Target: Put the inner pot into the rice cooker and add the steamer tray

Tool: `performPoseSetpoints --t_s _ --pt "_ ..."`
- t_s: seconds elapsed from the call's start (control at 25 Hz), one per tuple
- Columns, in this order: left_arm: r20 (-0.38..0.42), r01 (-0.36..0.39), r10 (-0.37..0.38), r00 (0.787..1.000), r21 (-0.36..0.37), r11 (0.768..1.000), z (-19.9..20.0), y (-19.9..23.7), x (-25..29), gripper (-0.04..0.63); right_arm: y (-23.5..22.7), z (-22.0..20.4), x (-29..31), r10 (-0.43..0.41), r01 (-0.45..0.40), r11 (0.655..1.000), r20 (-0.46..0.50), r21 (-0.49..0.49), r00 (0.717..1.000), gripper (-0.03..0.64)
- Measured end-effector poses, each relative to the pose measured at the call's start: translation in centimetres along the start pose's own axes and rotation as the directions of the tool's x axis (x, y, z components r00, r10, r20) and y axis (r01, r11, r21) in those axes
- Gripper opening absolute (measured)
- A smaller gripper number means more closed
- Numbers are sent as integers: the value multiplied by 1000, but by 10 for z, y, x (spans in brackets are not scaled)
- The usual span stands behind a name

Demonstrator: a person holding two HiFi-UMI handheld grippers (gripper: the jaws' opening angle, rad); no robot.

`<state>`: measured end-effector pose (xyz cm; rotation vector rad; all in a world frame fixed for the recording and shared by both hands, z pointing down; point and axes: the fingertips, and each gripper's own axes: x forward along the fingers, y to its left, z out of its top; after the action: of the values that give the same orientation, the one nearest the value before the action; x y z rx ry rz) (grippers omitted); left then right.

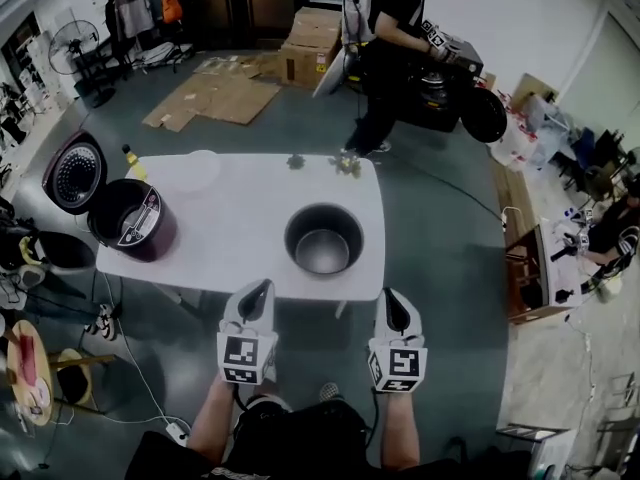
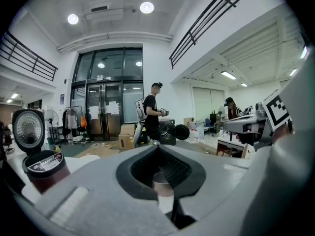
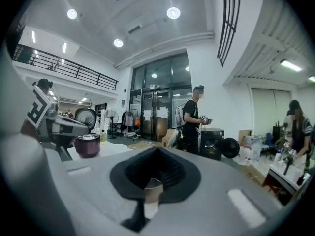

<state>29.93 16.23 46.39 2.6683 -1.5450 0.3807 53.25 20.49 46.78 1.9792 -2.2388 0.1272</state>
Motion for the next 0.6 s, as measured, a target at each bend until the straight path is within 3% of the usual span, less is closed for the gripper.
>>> performPoseSetpoints --t_s 0.56,0.6 --pt "-150 142 -144 978 -28 990 -65 46 107 11 -4 -69 99 -107 128 986 -187 105 977 5" --pt "-161 148 -151 975 -33 989 -71 47 112 11 -5 -76 104 -102 129 984 -203 124 974 43"
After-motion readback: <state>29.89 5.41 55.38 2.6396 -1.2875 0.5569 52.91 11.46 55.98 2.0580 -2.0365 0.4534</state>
